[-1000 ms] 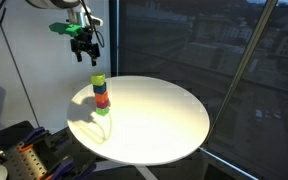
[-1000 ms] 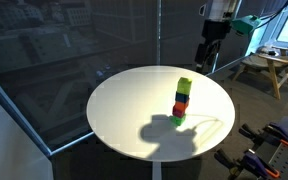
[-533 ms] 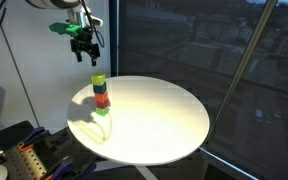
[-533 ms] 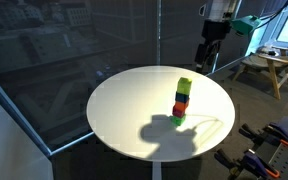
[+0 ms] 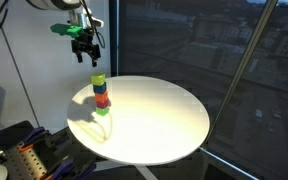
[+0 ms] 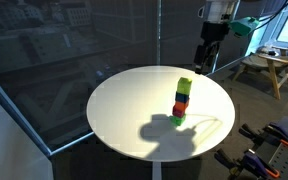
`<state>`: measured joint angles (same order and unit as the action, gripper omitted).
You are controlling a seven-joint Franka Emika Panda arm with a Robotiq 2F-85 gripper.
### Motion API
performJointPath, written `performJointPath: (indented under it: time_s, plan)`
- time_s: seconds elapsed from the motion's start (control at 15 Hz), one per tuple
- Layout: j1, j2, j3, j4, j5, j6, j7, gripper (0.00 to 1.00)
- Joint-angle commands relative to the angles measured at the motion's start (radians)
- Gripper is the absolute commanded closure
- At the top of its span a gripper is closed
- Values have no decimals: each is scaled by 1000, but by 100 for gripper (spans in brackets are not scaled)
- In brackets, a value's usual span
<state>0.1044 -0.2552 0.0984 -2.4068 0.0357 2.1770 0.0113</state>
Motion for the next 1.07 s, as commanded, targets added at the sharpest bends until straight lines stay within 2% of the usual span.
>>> performJointPath:
  time_s: [0.0, 0.67, 1.0]
  plan:
    - [-6, 29, -6, 38, 3, -4, 0, 0]
    - [-13, 126, -11, 126, -8, -6, -9, 0]
    - [-12, 173, -12, 167, -15, -11, -56, 0]
